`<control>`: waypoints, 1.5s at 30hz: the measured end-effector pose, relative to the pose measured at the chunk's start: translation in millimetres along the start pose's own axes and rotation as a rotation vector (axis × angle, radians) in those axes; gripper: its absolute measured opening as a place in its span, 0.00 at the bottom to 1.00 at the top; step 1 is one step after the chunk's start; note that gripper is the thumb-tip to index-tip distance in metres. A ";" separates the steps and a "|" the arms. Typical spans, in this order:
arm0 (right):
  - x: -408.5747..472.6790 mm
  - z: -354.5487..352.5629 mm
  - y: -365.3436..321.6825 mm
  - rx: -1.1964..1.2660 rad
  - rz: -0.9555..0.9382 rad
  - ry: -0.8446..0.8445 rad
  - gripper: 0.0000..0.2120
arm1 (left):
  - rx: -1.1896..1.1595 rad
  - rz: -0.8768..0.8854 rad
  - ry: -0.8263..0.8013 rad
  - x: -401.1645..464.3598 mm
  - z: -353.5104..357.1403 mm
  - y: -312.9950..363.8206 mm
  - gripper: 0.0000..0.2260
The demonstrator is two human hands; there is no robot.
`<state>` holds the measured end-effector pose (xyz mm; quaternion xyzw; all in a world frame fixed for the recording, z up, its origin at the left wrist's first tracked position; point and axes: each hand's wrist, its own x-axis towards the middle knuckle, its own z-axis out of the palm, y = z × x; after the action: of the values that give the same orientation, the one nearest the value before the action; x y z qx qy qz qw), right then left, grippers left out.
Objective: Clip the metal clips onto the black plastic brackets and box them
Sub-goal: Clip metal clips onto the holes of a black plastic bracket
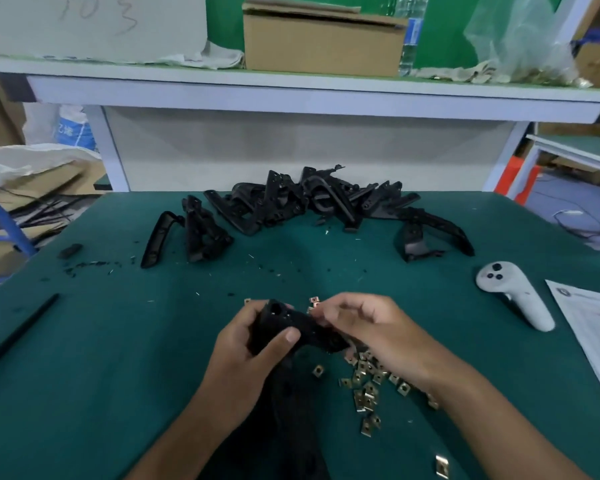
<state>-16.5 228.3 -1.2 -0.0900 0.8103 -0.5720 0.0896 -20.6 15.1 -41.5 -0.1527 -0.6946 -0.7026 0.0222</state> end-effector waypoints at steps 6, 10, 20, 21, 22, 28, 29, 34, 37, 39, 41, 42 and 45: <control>8.0 -16.0 49.0 -0.765 -0.037 -0.014 0.20 | -0.061 -0.027 -0.036 1.8 -4.5 -3.9 0.13; 9.9 -13.8 54.9 -0.736 -0.129 0.060 0.05 | -0.104 -0.071 -0.022 2.4 -3.9 -8.8 0.13; 5.4 -10.9 41.3 -0.135 -0.105 0.122 0.11 | 0.032 -0.035 -0.074 2.9 -2.3 -15.5 0.14; 5.2 -10.6 38.2 -0.080 -0.098 0.097 0.12 | 0.040 -0.033 -0.076 2.7 -1.9 -15.5 0.14; 5.4 -10.3 36.3 -0.031 -0.090 0.073 0.12 | 0.047 -0.031 -0.078 2.6 -1.5 -15.4 0.14; 6.9 -6.4 31.7 0.290 -0.042 0.033 0.08 | 0.083 -0.007 -0.115 0.3 -1.0 -16.0 0.13; 7.2 -6.2 31.3 0.305 -0.037 0.032 0.07 | 0.085 -0.006 -0.117 0.3 -0.9 -16.2 0.13; 7.0 -3.9 33.6 0.351 -0.037 0.024 0.06 | 0.081 0.001 -0.120 1.2 -0.4 -18.1 0.13; 7.3 -1.6 32.6 0.381 -0.035 0.028 0.04 | 0.072 0.007 -0.128 1.4 -0.2 -19.5 0.13; 8.1 -0.3 30.9 0.387 -0.028 0.026 0.03 | 0.069 0.018 -0.131 1.8 0.8 -18.8 0.12; 7.9 0.7 28.2 0.404 -0.021 0.025 0.03 | 0.067 0.030 -0.134 2.4 2.2 -17.2 0.11; 7.5 0.6 28.5 0.413 -0.017 0.027 0.03 | 0.066 0.036 -0.136 2.7 2.7 -17.0 0.11; 7.1 -0.1 30.2 0.408 -0.023 0.034 0.06 | 0.054 0.038 -0.143 3.5 3.1 -16.9 0.12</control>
<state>-24.7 236.5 -29.9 -0.0697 0.6781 -0.7266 0.0855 -27.5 19.3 -57.1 -0.2151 -0.7100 -0.6705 -0.0098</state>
